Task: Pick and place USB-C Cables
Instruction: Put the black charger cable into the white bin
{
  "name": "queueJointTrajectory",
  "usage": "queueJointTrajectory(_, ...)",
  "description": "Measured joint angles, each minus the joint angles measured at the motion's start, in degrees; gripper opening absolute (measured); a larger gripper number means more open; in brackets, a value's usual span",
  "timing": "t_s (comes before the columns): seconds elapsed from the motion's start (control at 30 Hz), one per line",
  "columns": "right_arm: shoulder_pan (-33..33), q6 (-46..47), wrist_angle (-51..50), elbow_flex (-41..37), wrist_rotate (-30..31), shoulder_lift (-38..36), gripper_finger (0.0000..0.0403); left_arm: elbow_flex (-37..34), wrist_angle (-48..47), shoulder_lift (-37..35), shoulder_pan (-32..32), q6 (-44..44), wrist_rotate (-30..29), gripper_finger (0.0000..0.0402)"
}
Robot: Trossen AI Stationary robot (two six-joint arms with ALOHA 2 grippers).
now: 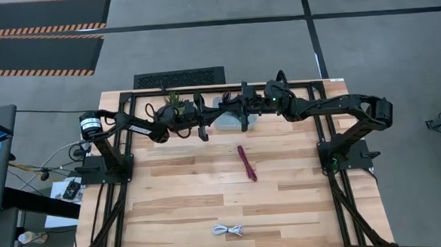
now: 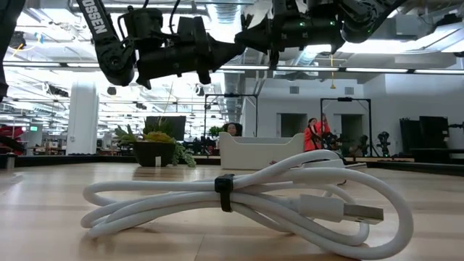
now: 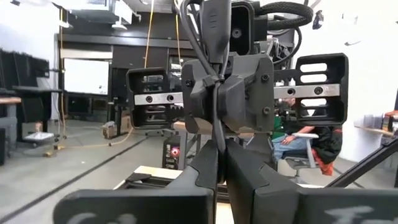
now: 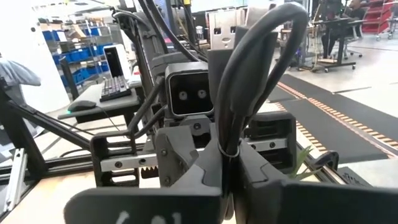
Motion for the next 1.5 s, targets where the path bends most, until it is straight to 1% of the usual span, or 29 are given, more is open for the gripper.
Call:
queueJointTrajectory(0.07, -0.02, 0.00, -0.20, 0.00, 0.59, 0.02, 0.0011, 0.00, -0.52, 0.00, 0.24, -1.06, 0.32, 0.0013)
queueJointTrajectory(0.13, 0.00, 0.04, -0.48, 0.00, 1.96, 0.02, 0.0011, 0.00, -1.23, 0.00, 0.67, -2.37, 1.45, 0.0034)
queueJointTrajectory(0.33, -0.52, -1.60, -0.49, -0.04, 5.45, 0.07, 0.0011, 0.04, -3.80, -0.04, 2.57, -7.39, 3.79, 0.0130)
queueJointTrajectory(0.43, -1.84, -1.74, -1.07, -0.04, 5.87, 0.07, 0.0011, 0.02, -3.83, -0.04, 3.68, -9.54, 6.38, 0.0178)
queueJointTrajectory(0.5, -2.98, -1.79, -1.84, -0.04, 5.94, 0.07, 0.0011, 0.02, -4.94, -0.04, 4.26, -10.71, 7.30, 0.0202)
queueJointTrajectory(0.6, -5.16, -2.26, -3.74, -0.02, 6.96, 0.04, 0.0011, -0.02, -8.26, -0.04, 4.64, -11.66, 8.11, 0.0223)
queueJointTrajectory(0.73, -7.82, -3.31, -9.61, -0.02, 9.10, 0.04, 0.0011, -0.02, -11.61, -0.04, 4.85, -12.09, 9.14, 0.0230)
queueJointTrajectory(0.97, -9.53, -4.79, -17.65, -0.02, 9.08, 0.22, 0.0011, -0.02, -11.80, -0.04, 4.79, -15.21, 13.42, 0.0220)
queueJointTrajectory(1.1, -9.40, -3.60, -18.83, 0.00, 8.89, 2.64, 0.0011, -0.02, -11.24, -0.04, 4.83, -16.82, 14.48, 0.0214)
queueJointTrajectory(1.27, -9.16, -0.31, -18.68, 0.00, 8.79, 7.72, 0.0015, -0.02, -10.16, -0.04, 4.83, -18.35, 16.92, 0.0209)
queueJointTrajectory(1.5, -7.83, 0.62, -19.87, -0.02, 8.81, 13.50, 0.0009, -0.02, -10.18, -0.04, 4.88, -19.83, 19.43, 0.0208)
